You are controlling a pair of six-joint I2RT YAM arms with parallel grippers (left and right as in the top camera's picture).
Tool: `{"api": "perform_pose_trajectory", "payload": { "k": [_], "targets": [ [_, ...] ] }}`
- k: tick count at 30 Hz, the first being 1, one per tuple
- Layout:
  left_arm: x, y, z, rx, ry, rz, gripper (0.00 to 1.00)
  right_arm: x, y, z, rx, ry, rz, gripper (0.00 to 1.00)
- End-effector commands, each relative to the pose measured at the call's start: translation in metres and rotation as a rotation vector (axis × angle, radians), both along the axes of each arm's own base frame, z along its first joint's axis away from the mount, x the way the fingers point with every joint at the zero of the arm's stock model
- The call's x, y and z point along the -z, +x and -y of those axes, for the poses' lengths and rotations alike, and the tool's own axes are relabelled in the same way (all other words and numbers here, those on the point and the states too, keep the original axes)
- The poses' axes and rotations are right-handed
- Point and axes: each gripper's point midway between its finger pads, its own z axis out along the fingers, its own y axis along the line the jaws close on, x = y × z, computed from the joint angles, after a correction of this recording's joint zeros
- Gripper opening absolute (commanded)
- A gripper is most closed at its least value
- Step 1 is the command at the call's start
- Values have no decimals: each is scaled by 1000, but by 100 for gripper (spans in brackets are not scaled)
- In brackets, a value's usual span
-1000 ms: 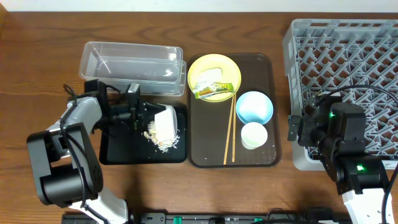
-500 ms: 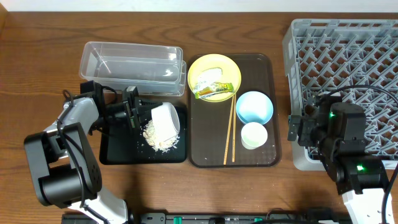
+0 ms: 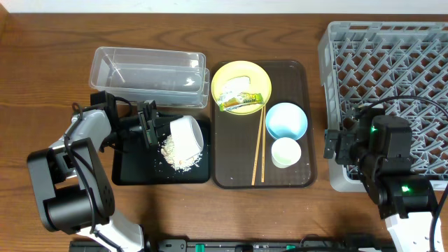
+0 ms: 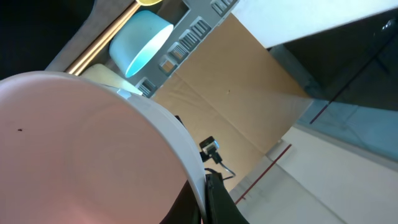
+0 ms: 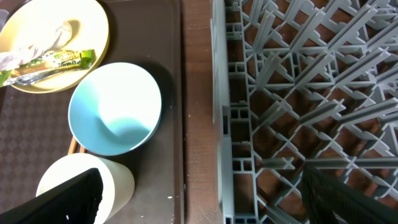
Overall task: Sort waste into correct bins and load items into the dishwasher rack
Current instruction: 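Lift the pink bowl over the black tray and tip out the rice, then set the emptied pink bowl back on the brown tray, release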
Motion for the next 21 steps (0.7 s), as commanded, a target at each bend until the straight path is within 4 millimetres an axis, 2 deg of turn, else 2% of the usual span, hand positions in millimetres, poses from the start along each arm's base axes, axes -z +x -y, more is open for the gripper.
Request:
{"api": "perform_pose_trajectory", "payload": {
  "k": [1, 3, 5, 6, 12, 15, 21],
  "targets": [
    [-1, -1, -1, -7, -30, -23, 6, -10, 3, -2, -2, 9, 22, 99],
    [-1, 2, -1, 0, 8, 120, 6, -10, 3, -2, -1, 9, 22, 99],
    [-1, 6, -3, 13, 68, 343, 6, -10, 3, -2, -1, 9, 22, 99],
    [-1, 6, -3, 15, 78, 385, 6, -10, 3, -2, -1, 9, 22, 99],
    [-4, 3, -1, 18, 77, 379, 6, -10, 3, -2, -2, 9, 22, 98],
    [-12, 0, 4, 43, 117, 442, 6, -10, 3, -2, -1, 9, 22, 98],
    [-11, -16, 38, 227, 498, 608, 6, -10, 3, -2, -1, 9, 23, 99]
  ]
}}
